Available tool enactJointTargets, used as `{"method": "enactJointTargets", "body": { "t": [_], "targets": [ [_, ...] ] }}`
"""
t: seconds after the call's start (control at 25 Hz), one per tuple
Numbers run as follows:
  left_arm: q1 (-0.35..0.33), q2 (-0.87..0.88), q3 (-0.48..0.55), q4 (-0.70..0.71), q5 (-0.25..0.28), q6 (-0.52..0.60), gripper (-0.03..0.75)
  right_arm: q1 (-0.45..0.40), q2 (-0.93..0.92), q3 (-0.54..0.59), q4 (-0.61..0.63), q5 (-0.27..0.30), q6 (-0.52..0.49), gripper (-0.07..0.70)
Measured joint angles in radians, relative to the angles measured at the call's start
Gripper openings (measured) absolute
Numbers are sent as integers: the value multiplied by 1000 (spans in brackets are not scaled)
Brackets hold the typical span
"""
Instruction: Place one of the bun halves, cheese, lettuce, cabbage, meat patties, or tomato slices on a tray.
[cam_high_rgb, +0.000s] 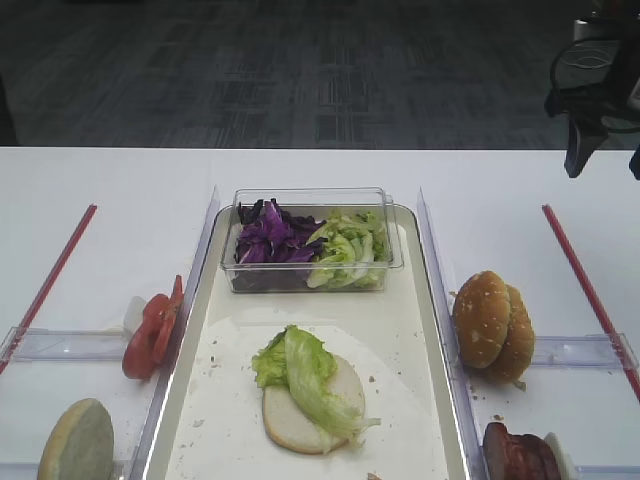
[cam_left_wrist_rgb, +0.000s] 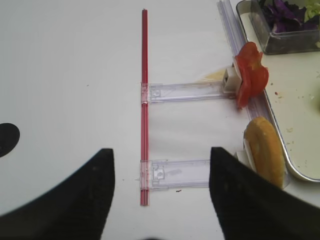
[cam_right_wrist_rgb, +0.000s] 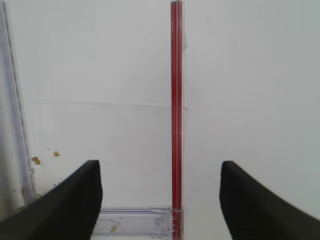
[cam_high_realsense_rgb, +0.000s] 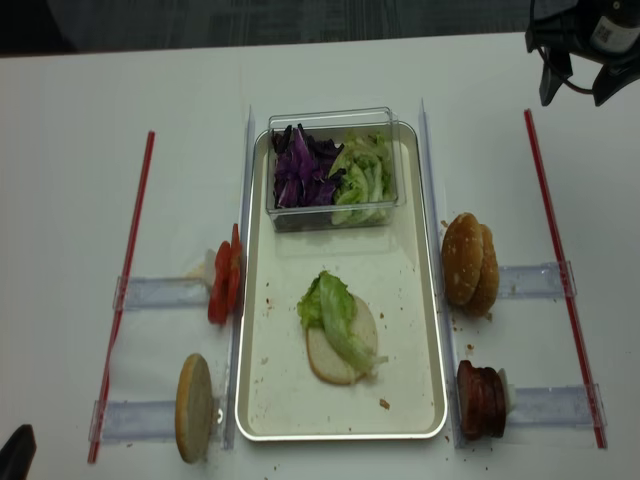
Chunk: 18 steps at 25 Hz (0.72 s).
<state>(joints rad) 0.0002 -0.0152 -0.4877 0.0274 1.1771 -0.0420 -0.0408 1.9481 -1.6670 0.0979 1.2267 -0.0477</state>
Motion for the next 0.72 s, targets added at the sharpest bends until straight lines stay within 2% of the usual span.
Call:
{"method": "enactJointTargets", "body": {
  "t": [0.44, 0.72],
  "targets": [
    [0, 0, 0, 0, 0, 0, 421, 0, -11, 13, -3, 2, 0, 503],
    [0, 0, 0, 0, 0, 0, 421, 0, -144, 180, -5, 2, -2, 503]
  ]
}}
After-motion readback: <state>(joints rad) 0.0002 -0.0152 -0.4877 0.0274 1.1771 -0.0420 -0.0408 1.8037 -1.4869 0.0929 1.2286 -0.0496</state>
